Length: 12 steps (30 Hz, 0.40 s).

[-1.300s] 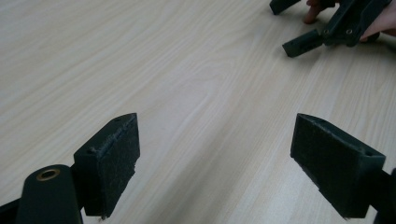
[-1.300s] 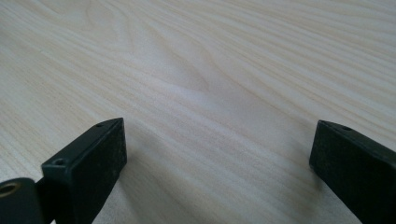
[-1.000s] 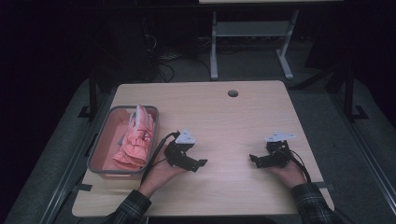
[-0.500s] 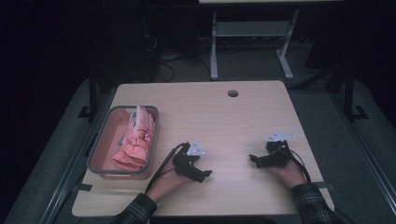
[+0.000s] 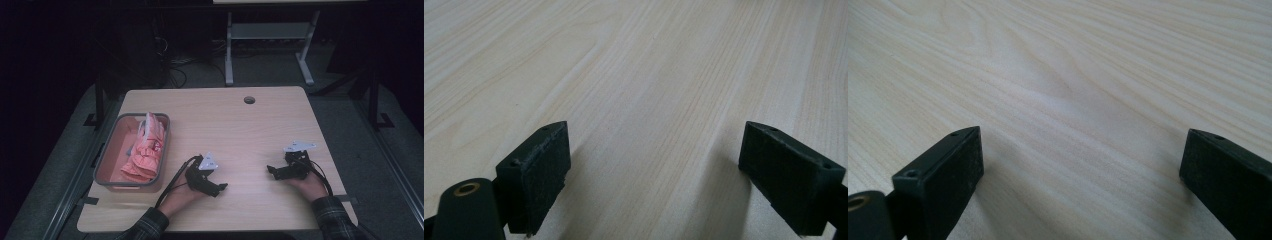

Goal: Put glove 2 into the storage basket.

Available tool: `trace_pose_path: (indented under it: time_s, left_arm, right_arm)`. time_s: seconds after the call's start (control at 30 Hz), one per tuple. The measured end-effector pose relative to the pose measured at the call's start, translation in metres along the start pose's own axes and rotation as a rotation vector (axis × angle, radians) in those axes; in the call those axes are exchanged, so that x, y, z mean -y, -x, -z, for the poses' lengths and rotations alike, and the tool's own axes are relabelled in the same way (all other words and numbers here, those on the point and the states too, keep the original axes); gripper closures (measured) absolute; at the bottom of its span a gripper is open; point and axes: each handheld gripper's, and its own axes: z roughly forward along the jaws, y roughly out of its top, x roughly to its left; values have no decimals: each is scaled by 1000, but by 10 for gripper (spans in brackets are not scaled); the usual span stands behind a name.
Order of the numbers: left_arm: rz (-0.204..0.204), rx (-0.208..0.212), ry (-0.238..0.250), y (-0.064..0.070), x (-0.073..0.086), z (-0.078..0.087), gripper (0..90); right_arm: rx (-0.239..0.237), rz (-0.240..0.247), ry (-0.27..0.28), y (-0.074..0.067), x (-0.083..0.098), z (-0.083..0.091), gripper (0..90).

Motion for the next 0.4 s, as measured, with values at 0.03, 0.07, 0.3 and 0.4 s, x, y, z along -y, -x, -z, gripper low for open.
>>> trace_pose_path:
  time_s: [0.03,0.07,0.3,0.4]
  left_arm:
    - [-2,2,-1,0,0,0,125]
    - [-1,3,-1,0,0,0,126]
    - [-1,3,-1,0,0,0,126]
    - [-1,3,-1,0,0,0,126]
  right_arm:
    - [0,1,0,0,0,0,34]
    - [0,1,0,0,0,0,34]
    - [0,1,-1,0,0,0,34]
    - [0,0,0,0,0,0,34]
